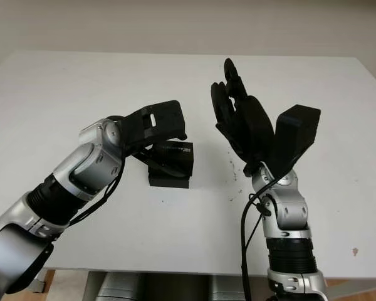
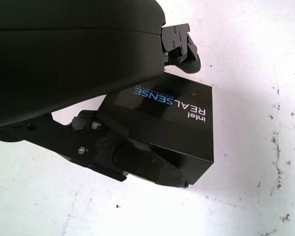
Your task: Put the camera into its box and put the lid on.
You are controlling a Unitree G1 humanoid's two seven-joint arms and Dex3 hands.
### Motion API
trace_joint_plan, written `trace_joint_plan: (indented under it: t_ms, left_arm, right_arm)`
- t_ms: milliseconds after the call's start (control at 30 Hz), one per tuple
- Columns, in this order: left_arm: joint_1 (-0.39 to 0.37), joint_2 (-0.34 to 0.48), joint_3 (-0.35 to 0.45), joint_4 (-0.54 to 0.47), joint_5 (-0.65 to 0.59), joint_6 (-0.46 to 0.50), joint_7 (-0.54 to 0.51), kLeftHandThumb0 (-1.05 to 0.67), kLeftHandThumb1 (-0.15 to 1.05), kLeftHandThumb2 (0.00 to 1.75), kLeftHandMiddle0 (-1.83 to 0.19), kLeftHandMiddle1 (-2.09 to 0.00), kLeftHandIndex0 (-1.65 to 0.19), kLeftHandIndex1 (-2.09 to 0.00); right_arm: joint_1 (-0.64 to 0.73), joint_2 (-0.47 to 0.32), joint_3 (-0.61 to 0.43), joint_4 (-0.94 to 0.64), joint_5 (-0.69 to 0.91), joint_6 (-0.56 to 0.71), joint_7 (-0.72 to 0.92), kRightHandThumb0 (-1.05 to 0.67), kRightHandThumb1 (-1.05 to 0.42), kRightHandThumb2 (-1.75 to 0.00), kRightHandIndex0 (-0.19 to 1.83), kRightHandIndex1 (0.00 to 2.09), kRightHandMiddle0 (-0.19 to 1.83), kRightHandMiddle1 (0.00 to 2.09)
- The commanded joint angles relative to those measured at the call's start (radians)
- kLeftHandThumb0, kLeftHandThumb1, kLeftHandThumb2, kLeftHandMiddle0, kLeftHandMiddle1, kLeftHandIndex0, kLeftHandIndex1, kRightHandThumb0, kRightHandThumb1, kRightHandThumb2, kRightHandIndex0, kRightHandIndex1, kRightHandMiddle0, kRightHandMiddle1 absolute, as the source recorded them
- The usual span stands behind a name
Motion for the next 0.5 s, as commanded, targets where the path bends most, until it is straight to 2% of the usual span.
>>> trace_joint_plan:
  t_ms: [0,33,100,167,233,267,367,433,467]
  left_arm:
    - [-0.003,0.0,-0.024,-0.034,-0.009,-0.02,-0.026,-0.48,1.05,0.19,0.19,-0.68,0.19,-0.41]
    - [-0.003,0.012,-0.028,-0.042,-0.007,-0.03,-0.033,-0.49,1.05,0.18,0.19,-0.73,0.19,-0.39]
    - [-0.005,0.037,-0.034,-0.059,-0.006,-0.047,-0.053,-0.5,1.05,0.19,0.19,-0.43,0.19,-0.13]
    - [-0.009,0.058,-0.039,-0.075,-0.002,-0.058,-0.073,-0.51,1.05,0.19,0.19,-0.29,0.19,-0.03]
    - [-0.012,0.08,-0.044,-0.091,0.005,-0.068,-0.092,-0.51,1.05,0.2,0.18,-0.26,0.17,-0.02]
    - [-0.015,0.091,-0.045,-0.098,0.007,-0.07,-0.104,-0.52,1.05,0.21,0.17,-0.33,0.17,-0.02]
    - [-0.011,0.122,-0.025,-0.114,0.004,-0.079,-0.13,-0.51,1.05,0.22,0.14,-0.35,0.18,-0.01]
    - [-0.005,0.141,-0.016,-0.118,0.004,-0.092,-0.135,-0.52,1.05,0.23,0.18,-0.17,0.19,0.0]
    - [0.004,0.152,-0.01,-0.119,0.005,-0.109,-0.131,-0.53,1.05,0.23,0.13,-0.16,0.19,0.0]
  right_arm:
    - [-0.011,-0.005,0.002,-0.014,-0.002,-0.005,-0.003,-0.66,-1.05,-0.55,-0.19,0.0,-0.19,0.0]
    - [-0.012,-0.005,0.001,-0.014,-0.003,-0.002,-0.005,-0.66,-1.05,-0.55,-0.19,0.0,-0.19,0.0]
    - [-0.013,-0.006,-0.003,-0.014,0.001,0.006,-0.006,-0.67,-1.05,-0.54,-0.19,0.0,-0.19,0.0]
    - [-0.014,-0.013,-0.003,-0.013,0.0,0.01,-0.002,-0.67,-1.05,-0.54,-0.19,0.0,-0.19,0.0]
    - [-0.015,-0.013,-0.007,-0.018,0.003,0.02,-0.006,-0.67,-1.05,-0.53,-0.19,0.0,-0.19,0.0]
    - [-0.015,-0.015,-0.007,-0.02,0.003,0.025,-0.006,-0.67,-1.05,-0.53,-0.19,0.0,-0.19,0.0]
    - [-0.017,-0.017,-0.014,-0.027,0.011,0.046,-0.009,-0.66,-1.05,-0.5,-0.19,0.0,-0.19,0.0]
    - [-0.018,-0.016,-0.018,-0.031,0.016,0.058,-0.013,-0.66,-1.05,-0.47,-0.19,0.0,-0.19,0.0]
    - [-0.019,-0.018,-0.019,-0.033,0.019,0.065,-0.014,-0.66,-1.05,-0.46,-0.19,0.0,-0.19,0.0]
